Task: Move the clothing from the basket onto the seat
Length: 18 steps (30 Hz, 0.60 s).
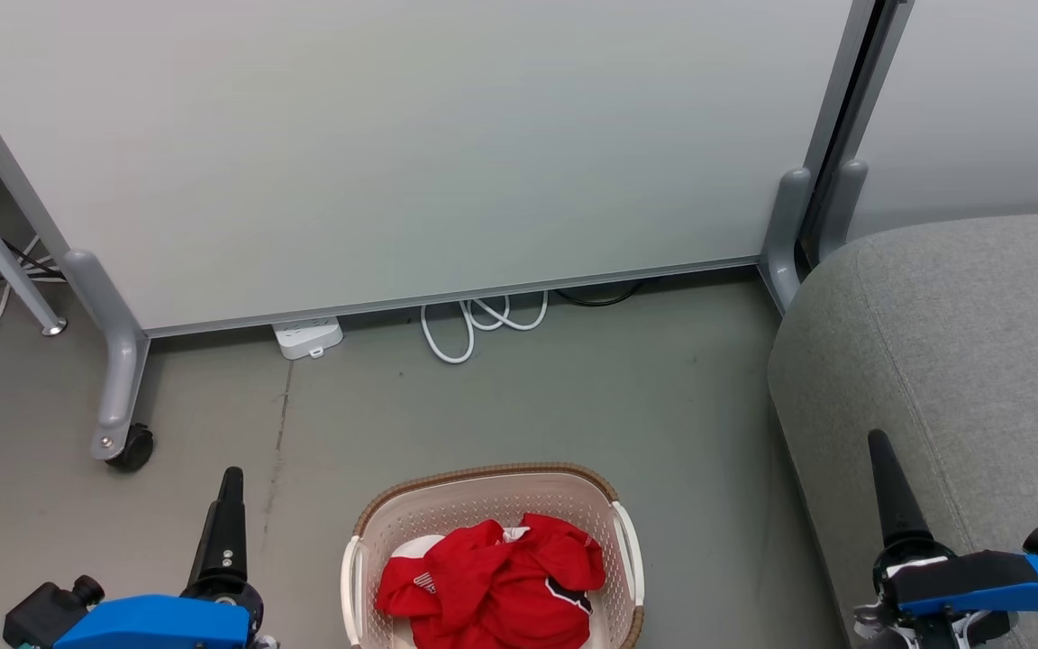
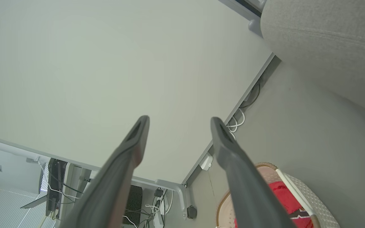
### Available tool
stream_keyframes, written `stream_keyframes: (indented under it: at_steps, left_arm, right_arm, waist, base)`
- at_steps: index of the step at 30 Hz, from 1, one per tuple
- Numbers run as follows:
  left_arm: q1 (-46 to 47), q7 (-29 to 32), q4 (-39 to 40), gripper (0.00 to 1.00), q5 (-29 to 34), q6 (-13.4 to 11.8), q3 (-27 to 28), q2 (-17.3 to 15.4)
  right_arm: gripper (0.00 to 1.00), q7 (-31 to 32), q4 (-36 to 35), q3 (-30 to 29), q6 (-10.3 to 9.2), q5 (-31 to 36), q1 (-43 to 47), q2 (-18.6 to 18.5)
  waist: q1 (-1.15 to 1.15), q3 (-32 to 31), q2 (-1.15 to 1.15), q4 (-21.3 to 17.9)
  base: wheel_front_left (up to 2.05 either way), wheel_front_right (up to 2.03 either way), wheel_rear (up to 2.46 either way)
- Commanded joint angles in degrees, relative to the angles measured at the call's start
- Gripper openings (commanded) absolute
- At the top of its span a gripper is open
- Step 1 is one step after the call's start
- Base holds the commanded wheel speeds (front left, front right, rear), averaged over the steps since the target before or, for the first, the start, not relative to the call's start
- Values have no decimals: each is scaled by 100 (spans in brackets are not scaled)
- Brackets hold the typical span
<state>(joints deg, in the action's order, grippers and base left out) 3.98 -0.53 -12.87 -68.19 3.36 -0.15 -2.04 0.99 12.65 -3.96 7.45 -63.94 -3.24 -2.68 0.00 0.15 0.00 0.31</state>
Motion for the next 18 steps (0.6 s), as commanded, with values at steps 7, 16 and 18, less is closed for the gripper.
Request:
stream_keyframes:
  at_steps: [7, 16, 18]
  left_arm:
    - [-3, -307, 130, 100, 1604, -135, -295, -99]
    - [-10, -426, 152, 100, 2137, -154, -405, -117]
    - [2, -460, 147, 100, 2286, -164, -440, -116]
  right_arm:
    - [100, -181, -327, 90, 3, 1394, 55, -16]
    - [100, -238, -383, 93, 3, 1872, 111, -18]
    - [100, -259, -403, 73, 3, 2027, 132, -18]
  waist:
    - [0, -11, 0, 8]
    - [0, -24, 0, 18]
    - [0, -24, 0, 28]
  base:
    - [0, 0, 0]
    - [0, 0, 0]
    - [0, 0, 0]
